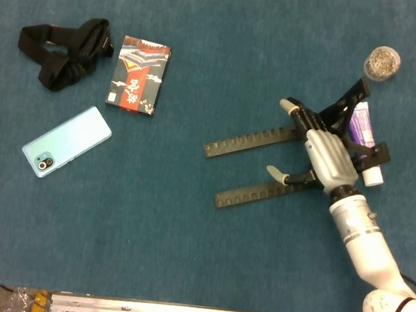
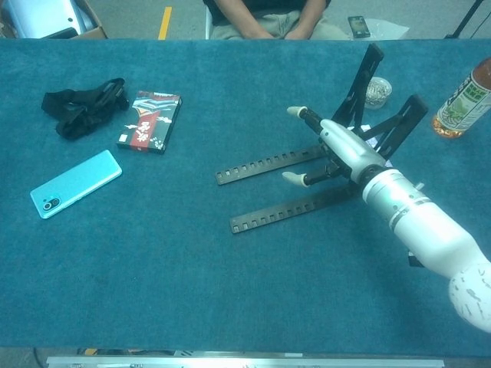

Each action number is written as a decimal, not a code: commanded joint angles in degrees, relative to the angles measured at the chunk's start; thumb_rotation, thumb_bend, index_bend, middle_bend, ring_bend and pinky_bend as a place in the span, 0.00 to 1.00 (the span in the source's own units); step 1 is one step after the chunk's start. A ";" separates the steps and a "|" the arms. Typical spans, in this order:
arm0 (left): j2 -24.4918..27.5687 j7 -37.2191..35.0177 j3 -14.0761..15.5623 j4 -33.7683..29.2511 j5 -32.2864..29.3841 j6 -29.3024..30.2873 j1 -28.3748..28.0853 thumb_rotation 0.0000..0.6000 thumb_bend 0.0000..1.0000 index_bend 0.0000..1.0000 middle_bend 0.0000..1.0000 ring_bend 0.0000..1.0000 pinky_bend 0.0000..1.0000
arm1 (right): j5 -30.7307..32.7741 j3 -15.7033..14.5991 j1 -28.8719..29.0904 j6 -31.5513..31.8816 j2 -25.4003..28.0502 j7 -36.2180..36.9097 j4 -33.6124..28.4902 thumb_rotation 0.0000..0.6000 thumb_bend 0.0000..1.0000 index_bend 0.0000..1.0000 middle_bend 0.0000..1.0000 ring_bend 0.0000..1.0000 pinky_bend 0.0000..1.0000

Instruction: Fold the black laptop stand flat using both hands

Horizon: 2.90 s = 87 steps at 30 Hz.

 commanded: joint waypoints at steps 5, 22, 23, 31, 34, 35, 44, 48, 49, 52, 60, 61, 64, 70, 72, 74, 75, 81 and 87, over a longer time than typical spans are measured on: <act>0.18 0.41 -0.02 -0.52 0.11 0.53 0.26 1.00 0.28 0.00 0.00 0.00 0.00 | -6.23 -1.93 0.46 -4.08 5.55 5.97 -6.38 0.90 0.19 0.00 0.00 0.00 0.00; 0.18 3.29 -0.58 -2.57 -1.88 -0.64 -0.31 1.00 0.28 0.00 0.00 0.00 0.00 | -29.96 -6.43 0.33 1.47 23.45 19.25 -20.84 0.89 0.19 0.00 0.00 0.00 0.00; 0.10 3.46 -0.60 -2.57 -2.16 -0.97 -0.43 1.00 0.28 0.00 0.00 0.00 0.00 | -30.76 -6.55 0.02 2.49 24.56 19.54 -21.30 0.89 0.19 0.00 0.00 0.00 0.00; -0.70 4.61 -0.77 -2.54 -3.07 -2.33 -1.18 1.00 0.28 0.00 0.00 0.00 0.00 | -33.49 -7.57 -2.80 8.84 30.56 20.47 -21.38 0.89 0.19 0.00 0.00 0.00 0.00; -1.02 5.07 -0.87 -2.70 -3.14 -2.47 -1.40 1.00 0.28 0.00 0.00 0.00 0.00 | -33.90 -8.33 -3.59 9.89 31.96 20.96 -20.46 0.89 0.19 0.00 0.00 0.00 0.00; -1.09 5.21 -0.88 -2.77 -3.16 -2.51 -1.46 1.00 0.28 0.00 0.00 0.00 0.00 | -33.92 -8.50 -3.83 10.23 32.18 21.24 -19.98 0.89 0.19 0.00 0.00 0.00 0.00; -0.92 6.13 -1.23 -3.70 -3.65 -1.77 -1.36 1.00 0.29 0.00 0.00 0.00 0.00 | -32.67 -9.12 -5.13 11.81 33.32 24.61 -14.17 0.89 0.19 0.00 0.00 0.00 0.00; -0.85 6.65 -1.14 -4.27 -3.69 -1.42 -1.18 1.00 0.28 0.00 0.00 0.00 0.00 | -32.58 -9.25 -5.26 12.08 32.66 26.56 -12.05 0.89 0.19 0.00 0.00 0.00 0.00; -0.90 6.78 -1.09 -4.34 -3.69 -1.39 -1.14 1.00 0.28 0.00 0.00 0.00 0.00 | -32.72 -9.32 -5.21 12.06 32.38 27.07 -11.66 0.89 0.19 0.00 0.00 0.00 0.00; -0.84 7.13 -1.08 -4.67 -3.73 -1.25 -1.10 1.00 0.28 0.00 0.00 0.00 0.00 | -33.40 -9.55 -4.85 11.78 31.42 28.04 -10.40 0.89 0.19 0.00 0.00 0.00 0.00; -0.48 6.98 -0.98 -4.76 -3.95 -0.92 -0.76 1.00 0.28 0.00 0.00 0.00 0.00 | -35.30 -10.46 -3.59 10.62 29.87 29.93 -9.41 0.89 0.19 0.00 0.00 0.00 0.00; -0.47 6.91 -0.95 -4.69 -3.96 -0.91 -0.72 1.00 0.28 0.00 0.00 0.00 0.00 | -35.47 -10.60 -3.47 10.44 29.71 30.03 -9.42 0.89 0.19 0.00 0.00 0.00 0.00; -0.42 6.63 -0.88 -4.57 -3.89 -0.84 -0.61 1.00 0.28 0.00 0.00 0.00 0.00 | -36.14 -11.06 -3.02 9.98 29.09 30.50 -9.59 0.89 0.19 0.00 0.00 0.00 0.00; -0.13 6.05 -0.97 -4.45 -3.49 -0.34 -0.45 1.00 0.28 0.00 0.00 0.00 0.00 | -38.37 -11.68 -1.36 8.93 27.56 31.65 -10.75 0.88 0.19 0.00 0.00 0.00 0.00; -0.03 5.89 -0.97 -4.48 -3.37 -0.26 -0.42 1.00 0.28 0.00 0.00 0.00 0.00 | -39.23 -11.69 -0.19 7.99 26.77 32.38 -11.39 0.88 0.19 0.00 0.00 0.00 0.00; 0.08 5.74 -0.91 -4.50 -3.30 -0.19 -0.32 1.00 0.28 0.00 0.00 0.00 0.00 | -39.70 -11.56 1.09 6.67 25.84 32.58 -12.00 0.89 0.19 0.00 0.00 0.00 0.00; 0.10 5.66 -0.89 -4.47 -3.31 -0.12 -0.25 1.00 0.28 0.00 0.00 0.00 0.00 | -39.79 -11.48 1.63 6.11 25.31 32.74 -12.25 0.89 0.19 0.00 0.00 0.00 0.00; 0.47 4.96 -0.89 -4.30 -3.24 0.48 0.20 1.00 0.28 0.00 0.00 0.00 0.00 | -40.35 -11.43 5.20 1.92 22.33 32.83 -13.71 0.89 0.19 0.00 0.00 0.00 0.00; 1.12 4.59 -0.85 -4.34 -2.40 0.74 0.21 1.00 0.28 0.00 0.00 0.00 0.00 | -39.86 -10.90 5.89 2.71 21.61 31.49 -14.05 0.89 0.19 0.00 0.00 0.00 0.00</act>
